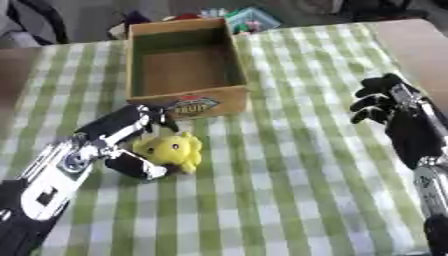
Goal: Pick up objects on the table and place them in the box.
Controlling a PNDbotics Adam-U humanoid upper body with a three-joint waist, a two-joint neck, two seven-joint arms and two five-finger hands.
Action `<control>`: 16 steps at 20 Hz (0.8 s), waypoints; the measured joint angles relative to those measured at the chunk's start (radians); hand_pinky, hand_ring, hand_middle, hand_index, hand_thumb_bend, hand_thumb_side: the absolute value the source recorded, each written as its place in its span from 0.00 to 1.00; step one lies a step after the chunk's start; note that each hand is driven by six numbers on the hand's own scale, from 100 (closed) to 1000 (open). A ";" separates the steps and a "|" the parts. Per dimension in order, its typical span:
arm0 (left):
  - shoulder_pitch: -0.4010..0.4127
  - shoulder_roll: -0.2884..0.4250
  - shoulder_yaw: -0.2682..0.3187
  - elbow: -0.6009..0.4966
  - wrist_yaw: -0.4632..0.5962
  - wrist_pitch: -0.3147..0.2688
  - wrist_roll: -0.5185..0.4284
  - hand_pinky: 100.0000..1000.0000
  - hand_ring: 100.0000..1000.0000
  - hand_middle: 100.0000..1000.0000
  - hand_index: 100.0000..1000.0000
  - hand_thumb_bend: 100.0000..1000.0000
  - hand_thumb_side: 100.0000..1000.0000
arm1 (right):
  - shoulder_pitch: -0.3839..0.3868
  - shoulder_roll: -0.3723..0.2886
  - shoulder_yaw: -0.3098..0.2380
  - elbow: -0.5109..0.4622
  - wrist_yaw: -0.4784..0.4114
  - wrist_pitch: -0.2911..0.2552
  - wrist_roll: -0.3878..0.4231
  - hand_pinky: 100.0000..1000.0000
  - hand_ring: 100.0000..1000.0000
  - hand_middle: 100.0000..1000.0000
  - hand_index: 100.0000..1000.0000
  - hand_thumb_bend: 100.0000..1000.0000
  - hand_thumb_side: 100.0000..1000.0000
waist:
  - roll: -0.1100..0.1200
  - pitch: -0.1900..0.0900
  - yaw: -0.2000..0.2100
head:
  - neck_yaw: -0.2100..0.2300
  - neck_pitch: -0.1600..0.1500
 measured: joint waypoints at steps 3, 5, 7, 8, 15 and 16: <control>0.000 -0.009 0.000 0.019 -0.012 -0.008 0.003 0.57 0.69 0.64 0.72 0.41 0.07 | 0.000 0.000 0.000 0.000 0.000 0.000 0.001 0.40 0.50 0.52 0.67 0.00 0.64 | -0.001 0.000 -0.003 | 0.000 0.000; -0.001 -0.011 0.000 0.027 -0.017 -0.012 0.007 0.53 0.66 0.61 0.70 0.36 0.00 | 0.000 0.000 0.000 0.000 0.000 0.000 0.001 0.40 0.50 0.52 0.67 0.00 0.64 | -0.001 0.000 -0.003 | 0.000 0.000; -0.004 -0.018 0.000 0.031 -0.018 -0.016 0.014 0.49 0.62 0.57 0.67 0.29 0.00 | 0.000 0.000 0.000 0.000 0.000 0.000 0.001 0.40 0.50 0.52 0.67 0.00 0.64 | -0.001 0.000 -0.003 | 0.000 0.000; -0.004 -0.018 0.000 0.034 -0.019 -0.018 0.019 0.46 0.59 0.54 0.65 0.24 0.01 | 0.000 0.001 0.000 0.000 0.000 0.000 0.001 0.40 0.50 0.52 0.67 0.00 0.64 | -0.001 0.000 -0.003 | 0.000 0.000; -0.004 -0.018 0.010 0.019 0.009 -0.008 0.059 0.39 0.52 0.46 0.57 0.08 0.03 | -0.001 0.001 0.000 0.000 0.000 0.001 0.003 0.40 0.50 0.52 0.67 0.00 0.64 | 0.000 0.000 0.002 | -0.001 0.000; -0.004 -0.016 0.013 0.007 0.018 -0.005 0.061 0.39 0.52 0.46 0.57 0.08 0.03 | -0.001 0.001 0.000 0.000 0.000 0.001 0.003 0.40 0.50 0.52 0.67 0.00 0.64 | 0.000 0.000 0.002 | -0.001 0.000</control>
